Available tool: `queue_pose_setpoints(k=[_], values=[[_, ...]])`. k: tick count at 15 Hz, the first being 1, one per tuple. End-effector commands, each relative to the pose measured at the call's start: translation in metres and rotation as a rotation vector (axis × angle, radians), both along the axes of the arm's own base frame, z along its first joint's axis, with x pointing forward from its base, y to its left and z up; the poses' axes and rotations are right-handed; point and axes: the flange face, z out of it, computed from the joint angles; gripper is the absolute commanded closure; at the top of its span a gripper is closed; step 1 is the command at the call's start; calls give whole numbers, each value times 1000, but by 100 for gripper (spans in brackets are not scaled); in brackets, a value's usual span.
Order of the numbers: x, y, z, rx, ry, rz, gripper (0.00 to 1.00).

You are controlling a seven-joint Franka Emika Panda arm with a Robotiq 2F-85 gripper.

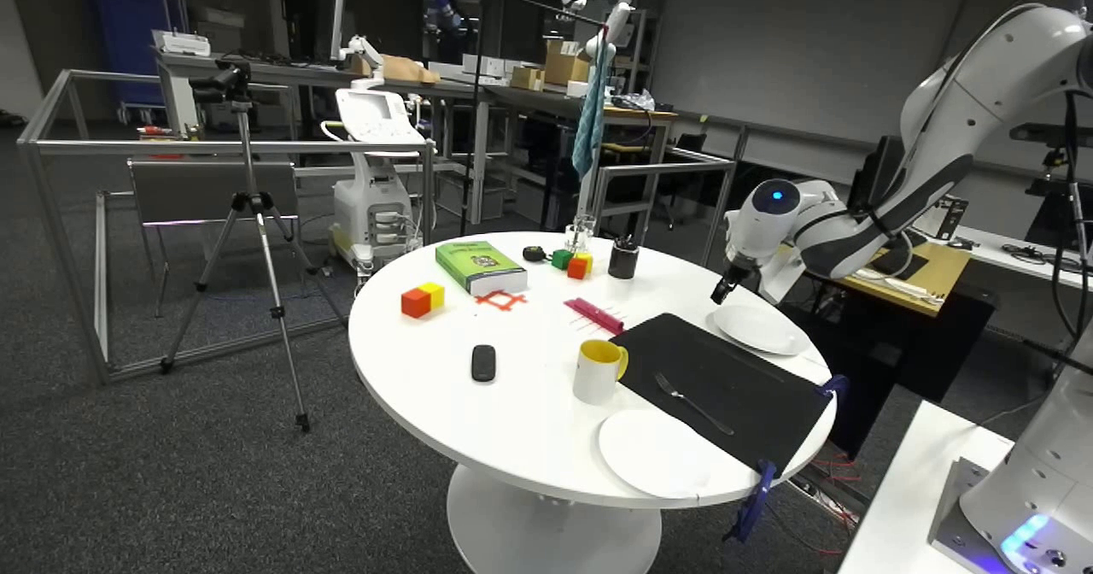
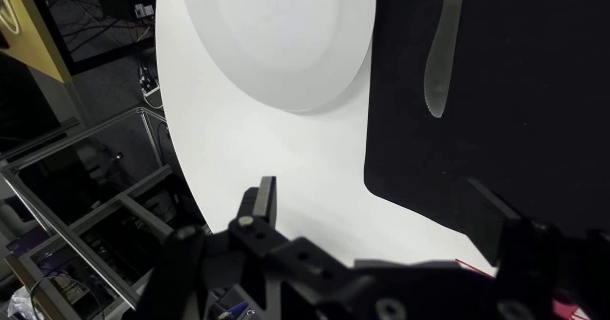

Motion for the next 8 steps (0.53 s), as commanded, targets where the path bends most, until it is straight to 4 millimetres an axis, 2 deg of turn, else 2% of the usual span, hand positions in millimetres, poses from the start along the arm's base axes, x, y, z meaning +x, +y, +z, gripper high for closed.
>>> queue_pose_setpoints(k=[1, 4, 8], values=[[0, 0, 1, 0, 1, 0, 0], [0, 0, 1, 0, 1, 0, 0], [4, 11, 1, -16, 1, 6, 0]])
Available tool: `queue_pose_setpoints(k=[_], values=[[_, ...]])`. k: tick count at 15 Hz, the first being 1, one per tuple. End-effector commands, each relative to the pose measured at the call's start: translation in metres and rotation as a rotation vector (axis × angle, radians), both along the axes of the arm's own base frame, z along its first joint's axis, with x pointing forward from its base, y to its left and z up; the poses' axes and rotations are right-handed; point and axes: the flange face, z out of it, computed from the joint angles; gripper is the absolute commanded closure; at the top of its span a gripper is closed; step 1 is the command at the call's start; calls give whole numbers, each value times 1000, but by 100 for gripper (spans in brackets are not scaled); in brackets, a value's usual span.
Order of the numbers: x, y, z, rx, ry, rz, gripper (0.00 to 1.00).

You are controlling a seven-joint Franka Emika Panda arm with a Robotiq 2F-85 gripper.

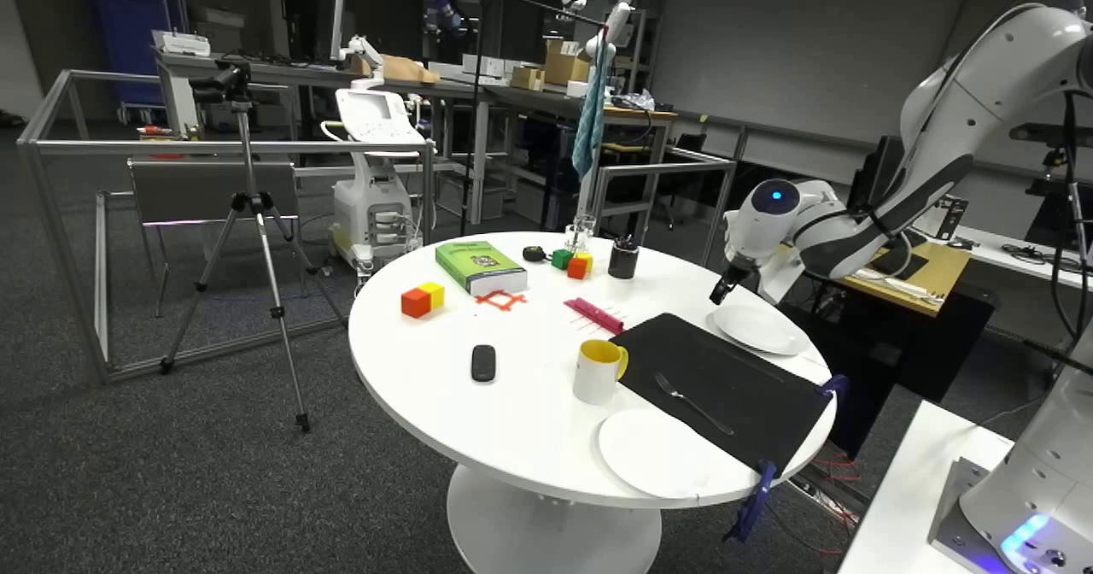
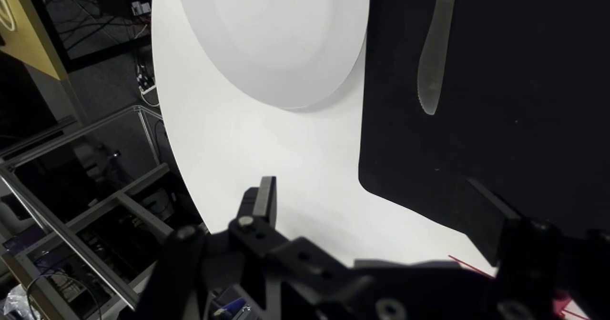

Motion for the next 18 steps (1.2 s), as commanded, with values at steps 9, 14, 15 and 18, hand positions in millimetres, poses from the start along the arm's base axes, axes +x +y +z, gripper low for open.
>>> queue_pose_setpoints(k=[9, 14, 15, 18], values=[[12, -5, -50, -73, 100, -40, 0], [18, -19, -63, -124, 138, -85, 0], [20, -22, -65, -140, 146, -95, 0], [21, -28, -71, -159, 166, -113, 0]])
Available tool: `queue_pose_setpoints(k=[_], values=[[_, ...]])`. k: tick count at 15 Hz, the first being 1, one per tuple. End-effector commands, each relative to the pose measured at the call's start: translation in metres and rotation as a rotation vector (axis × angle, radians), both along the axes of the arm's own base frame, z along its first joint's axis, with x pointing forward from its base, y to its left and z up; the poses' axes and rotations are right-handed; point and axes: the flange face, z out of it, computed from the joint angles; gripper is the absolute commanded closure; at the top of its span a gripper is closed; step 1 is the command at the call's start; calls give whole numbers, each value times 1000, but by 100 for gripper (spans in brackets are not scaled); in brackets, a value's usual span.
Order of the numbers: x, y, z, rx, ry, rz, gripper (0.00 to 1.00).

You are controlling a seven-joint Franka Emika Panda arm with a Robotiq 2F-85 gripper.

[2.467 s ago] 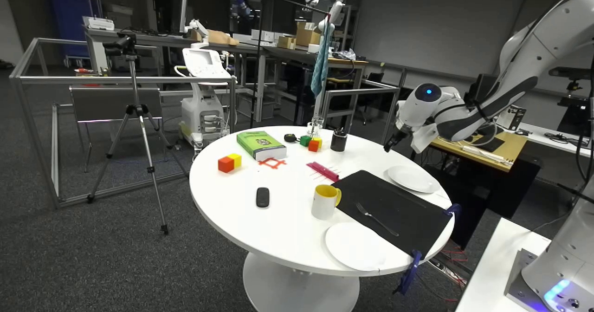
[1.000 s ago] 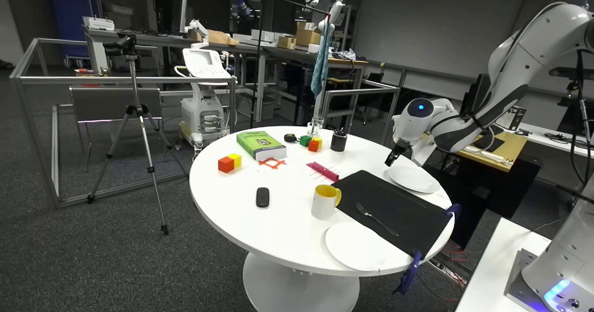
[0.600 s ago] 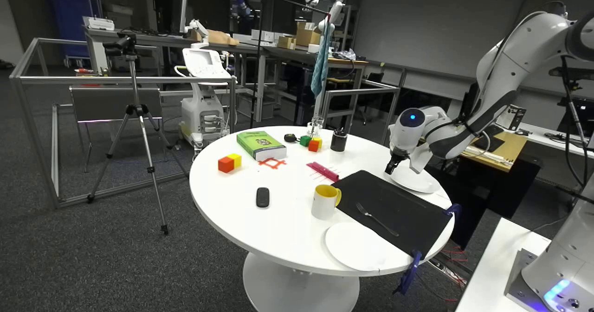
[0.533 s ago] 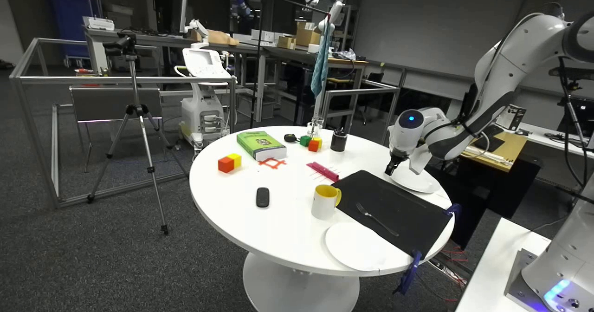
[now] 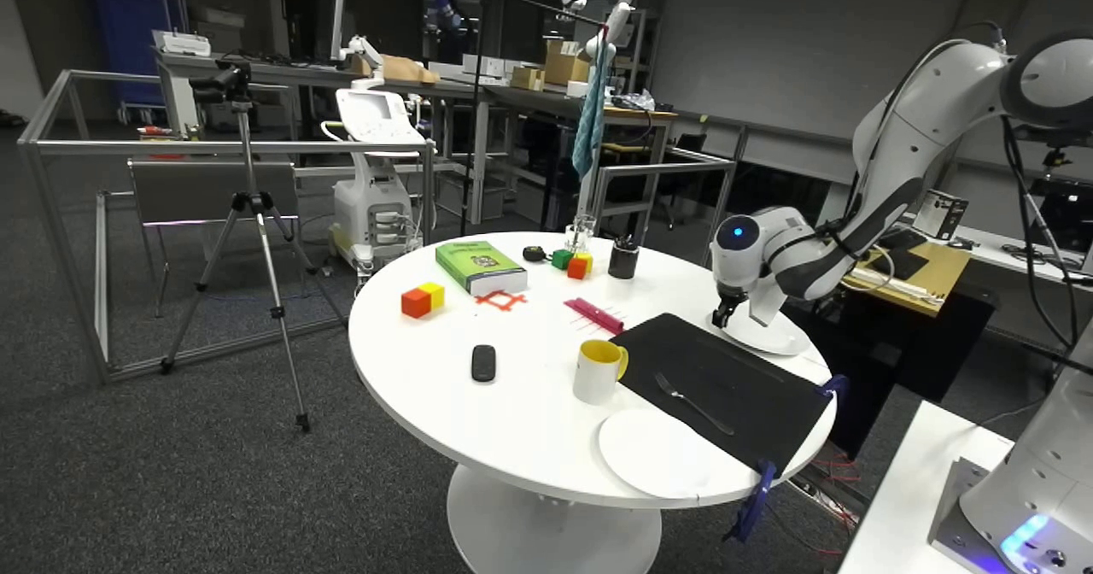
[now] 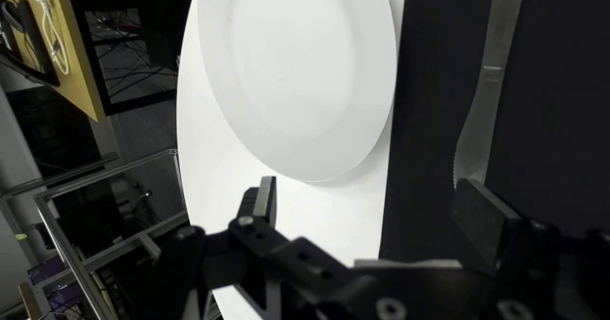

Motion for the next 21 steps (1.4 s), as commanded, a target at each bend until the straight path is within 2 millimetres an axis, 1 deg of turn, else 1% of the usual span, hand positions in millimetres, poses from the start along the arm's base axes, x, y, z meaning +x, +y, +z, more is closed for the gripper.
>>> queue_pose_setpoints(k=[1, 5, 15, 21], values=[[8, -9, -6, -20, 21, -25, 0], [7, -17, -17, -11, 37, -34, 0], [0, -51, -33, 27, 60, -92, 0], [-2, -59, -45, 33, 87, -103, 0]])
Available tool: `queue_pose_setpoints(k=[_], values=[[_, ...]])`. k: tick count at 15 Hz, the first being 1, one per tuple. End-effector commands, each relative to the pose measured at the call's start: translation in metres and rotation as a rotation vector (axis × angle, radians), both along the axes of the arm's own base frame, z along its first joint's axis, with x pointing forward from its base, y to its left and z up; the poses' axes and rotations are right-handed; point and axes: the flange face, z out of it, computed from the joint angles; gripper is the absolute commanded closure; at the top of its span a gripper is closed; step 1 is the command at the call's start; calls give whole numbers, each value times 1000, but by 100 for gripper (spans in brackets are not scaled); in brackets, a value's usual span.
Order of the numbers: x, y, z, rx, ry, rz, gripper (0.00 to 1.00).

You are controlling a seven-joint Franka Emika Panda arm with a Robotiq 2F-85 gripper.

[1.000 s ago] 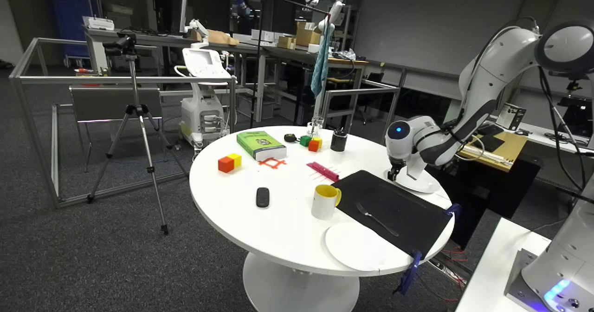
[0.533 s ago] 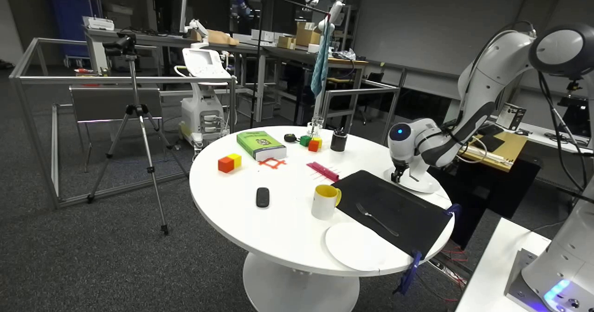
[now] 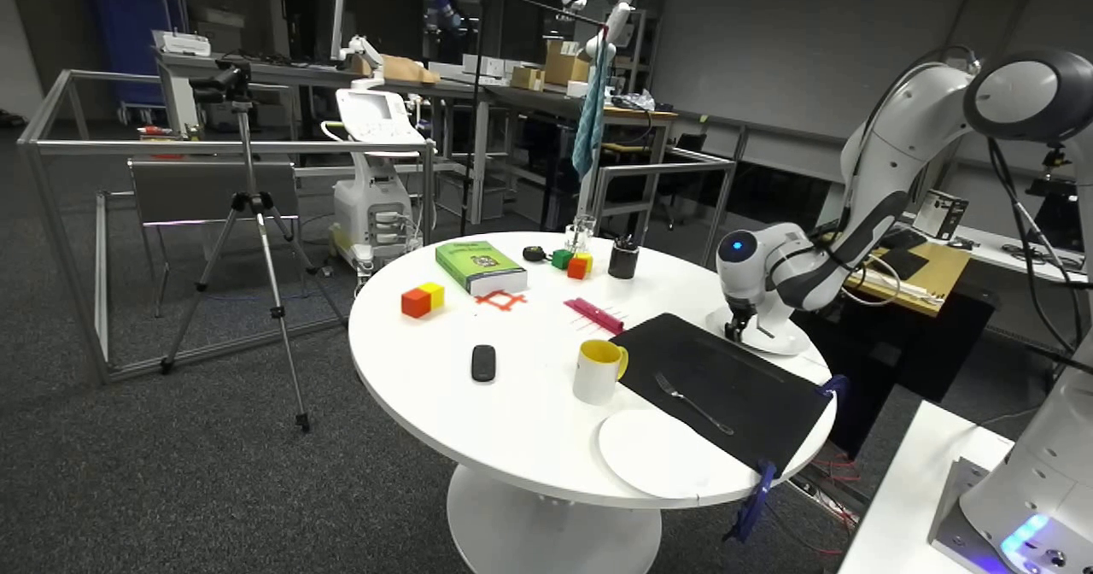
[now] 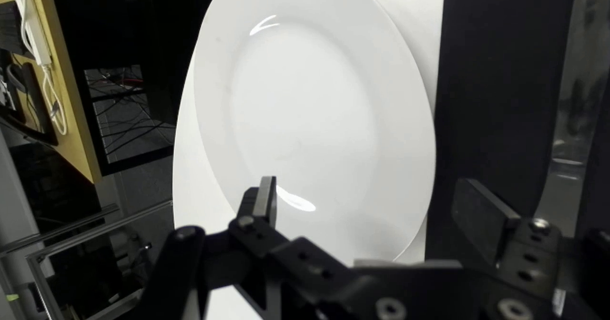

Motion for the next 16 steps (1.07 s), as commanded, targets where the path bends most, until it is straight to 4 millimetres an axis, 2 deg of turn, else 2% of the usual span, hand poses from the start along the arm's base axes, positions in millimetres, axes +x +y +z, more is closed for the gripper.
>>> queue_pose_setpoints(k=[1, 10, 16], values=[[7, -9, -5, 24, 19, 3, 0], [8, -17, -19, -4, 58, 4, 0], [9, -24, -17, -36, 76, 3, 0]])
